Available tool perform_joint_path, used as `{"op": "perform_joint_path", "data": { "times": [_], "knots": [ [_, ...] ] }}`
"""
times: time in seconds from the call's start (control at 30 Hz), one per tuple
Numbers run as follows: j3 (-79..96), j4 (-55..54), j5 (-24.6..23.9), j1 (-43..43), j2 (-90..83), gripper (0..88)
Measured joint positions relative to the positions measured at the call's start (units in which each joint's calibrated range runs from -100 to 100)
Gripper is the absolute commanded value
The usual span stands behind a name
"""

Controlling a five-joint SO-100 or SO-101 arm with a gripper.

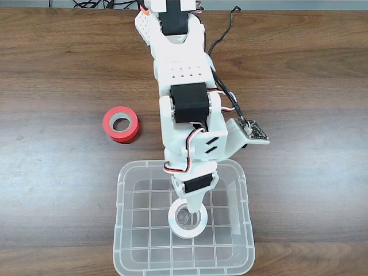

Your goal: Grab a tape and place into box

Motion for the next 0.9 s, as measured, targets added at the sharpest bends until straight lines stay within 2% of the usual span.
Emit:
{"op": "perform_joint_path", "data": {
  "times": [0.43,0.67,0.9],
  "knots": [
    [-0.5,0.2,0.2,2.0,0.0,16.6],
    [-2.0,6.7,-0.4,2.0,-0.8,2.1],
    [-2.0,14.9,-2.2,0.6,-10.5,1.6]
  ]
}}
